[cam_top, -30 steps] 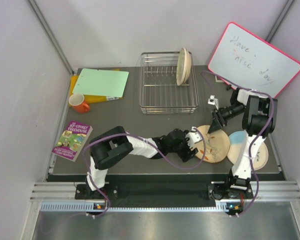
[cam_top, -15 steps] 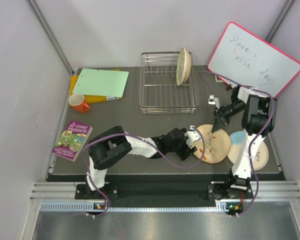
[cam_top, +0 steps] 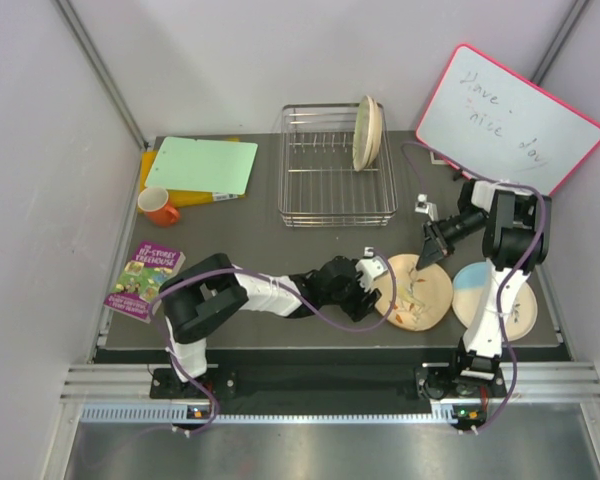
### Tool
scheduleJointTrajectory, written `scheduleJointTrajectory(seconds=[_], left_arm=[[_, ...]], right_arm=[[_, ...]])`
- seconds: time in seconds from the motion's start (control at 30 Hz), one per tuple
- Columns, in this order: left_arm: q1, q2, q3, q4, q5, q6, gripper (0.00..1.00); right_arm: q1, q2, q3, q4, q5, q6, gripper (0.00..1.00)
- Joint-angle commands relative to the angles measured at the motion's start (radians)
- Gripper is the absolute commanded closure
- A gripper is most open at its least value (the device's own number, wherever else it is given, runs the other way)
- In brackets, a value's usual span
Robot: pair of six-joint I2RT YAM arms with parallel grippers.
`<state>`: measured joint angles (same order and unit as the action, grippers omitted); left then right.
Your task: Load the plates into the dish rack
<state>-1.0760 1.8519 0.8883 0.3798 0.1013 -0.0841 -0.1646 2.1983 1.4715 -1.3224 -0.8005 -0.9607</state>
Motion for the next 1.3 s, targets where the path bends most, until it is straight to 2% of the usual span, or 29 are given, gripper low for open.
scheduleJointTrajectory(seconds=[0.0, 0.2, 0.33, 0.37, 0.43, 0.47, 0.57, 0.6, 0.67, 0.93, 1.2, 1.23, 1.27], left_arm=[[-0.031, -0.045, -0.003, 0.030, 0.078, -0.078, 0.32], [-0.058, -0.025, 0.012, 0.050, 0.072, -0.120, 0.32], [-0.067, -0.014, 0.021, 0.062, 0.054, -0.126, 0.31], [-0.067, -0.013, 0.021, 0.067, 0.042, -0.123, 0.31], [-0.067, -0.007, 0.023, 0.071, 0.003, -0.103, 0.30], [-0.067, -0.006, 0.024, 0.071, -0.003, -0.094, 0.30], [-0.062, 0.001, 0.029, 0.065, -0.023, -0.075, 0.29], [-0.055, 0.003, 0.031, 0.062, -0.026, -0.072, 0.29], [-0.050, 0.012, 0.037, 0.059, -0.037, -0.069, 0.29], [-0.022, 0.052, 0.080, 0.064, -0.086, -0.049, 0.27], [0.007, 0.092, 0.135, 0.033, -0.058, -0.055, 0.28], [0.007, 0.087, 0.129, 0.025, -0.054, -0.059, 0.28], [0.007, 0.070, 0.123, 0.016, -0.046, -0.062, 0.28]], right_arm=[[0.022, -0.054, -0.051, 0.176, -0.097, 0.170, 1.00], [0.023, -0.161, -0.135, 0.441, -0.129, 0.357, 1.00], [0.034, -0.195, -0.166, 0.471, -0.126, 0.386, 1.00], [0.034, -0.193, -0.163, 0.454, -0.129, 0.351, 0.92], [0.036, -0.157, -0.120, 0.324, -0.150, 0.254, 0.83], [0.036, -0.134, -0.103, 0.269, -0.152, 0.162, 0.76], [0.036, -0.014, -0.013, 0.045, -0.137, -0.008, 0.66], [0.036, 0.054, 0.012, -0.077, -0.132, -0.057, 0.65], [0.036, 0.103, 0.052, -0.139, -0.117, -0.086, 0.60], [0.102, 0.101, -0.034, -0.141, 0.003, -0.194, 0.62], [0.106, 0.074, -0.083, -0.136, -0.002, -0.231, 0.68], [0.105, 0.072, -0.074, -0.133, -0.003, -0.230, 0.71], [0.102, 0.069, -0.070, -0.111, -0.002, -0.202, 0.80]])
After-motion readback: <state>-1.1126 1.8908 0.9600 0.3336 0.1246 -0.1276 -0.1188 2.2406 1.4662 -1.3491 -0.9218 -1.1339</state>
